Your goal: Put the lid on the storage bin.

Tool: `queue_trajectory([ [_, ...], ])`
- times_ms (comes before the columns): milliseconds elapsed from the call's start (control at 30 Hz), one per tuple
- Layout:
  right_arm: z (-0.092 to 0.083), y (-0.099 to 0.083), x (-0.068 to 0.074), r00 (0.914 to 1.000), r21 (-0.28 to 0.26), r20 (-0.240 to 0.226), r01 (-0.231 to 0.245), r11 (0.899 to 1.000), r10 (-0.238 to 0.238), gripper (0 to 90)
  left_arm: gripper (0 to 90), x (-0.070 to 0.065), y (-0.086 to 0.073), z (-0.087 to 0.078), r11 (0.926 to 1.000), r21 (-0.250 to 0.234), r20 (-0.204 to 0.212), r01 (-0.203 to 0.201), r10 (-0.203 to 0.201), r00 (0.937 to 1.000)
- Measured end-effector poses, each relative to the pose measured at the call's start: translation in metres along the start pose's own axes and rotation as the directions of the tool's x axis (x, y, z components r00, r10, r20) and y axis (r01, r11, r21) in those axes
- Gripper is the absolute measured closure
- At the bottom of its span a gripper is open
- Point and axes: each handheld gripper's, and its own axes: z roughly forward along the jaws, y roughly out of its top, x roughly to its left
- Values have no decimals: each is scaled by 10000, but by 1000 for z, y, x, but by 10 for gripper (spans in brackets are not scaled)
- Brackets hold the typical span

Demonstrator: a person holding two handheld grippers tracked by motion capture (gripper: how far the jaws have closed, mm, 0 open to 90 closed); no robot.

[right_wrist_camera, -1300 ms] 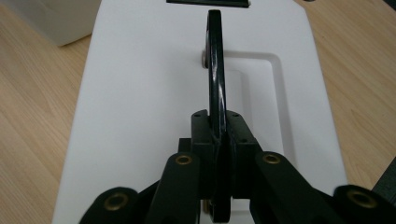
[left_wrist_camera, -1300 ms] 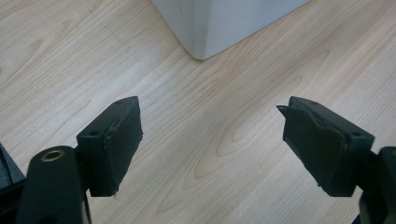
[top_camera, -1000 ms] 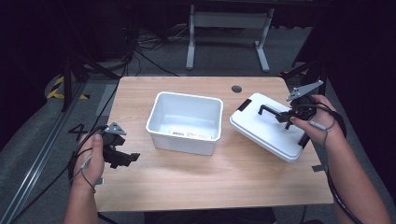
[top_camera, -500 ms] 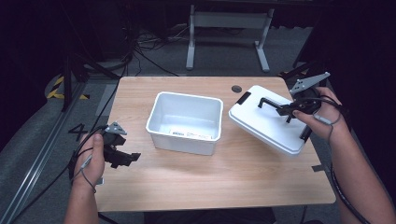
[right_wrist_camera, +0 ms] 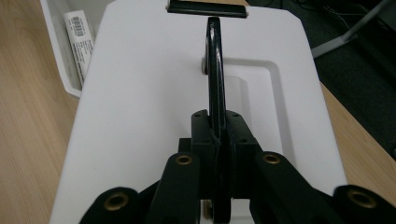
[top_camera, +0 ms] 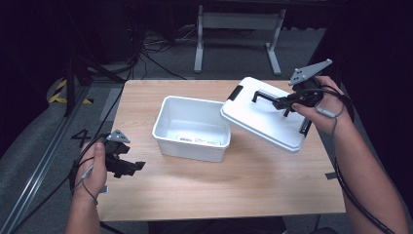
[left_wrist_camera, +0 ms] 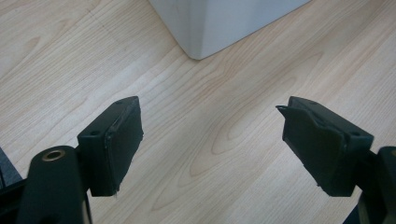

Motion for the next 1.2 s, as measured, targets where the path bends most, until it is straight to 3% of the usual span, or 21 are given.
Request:
queue_trajectory([
  [233,12,27,10,9979,-207,-364,536,9983,-543,845,205,1,1,0,10000,-46,48,50,-50,10000],
  [467,27,46,21,9921,-346,-423,1165,9926,-1179,846,203,3,1,-1,10000,-58,35,-24,24,10000],
  [833,48,74,35,9839,-349,-716,1616,9862,-1638,846,202,4,4,0,9999,-47,53,-101,101,9999],
  [1200,77,107,48,9694,-574,-1188,2092,9762,-2147,847,202,9,5,0,9999,-108,103,-11,12,9999],
])
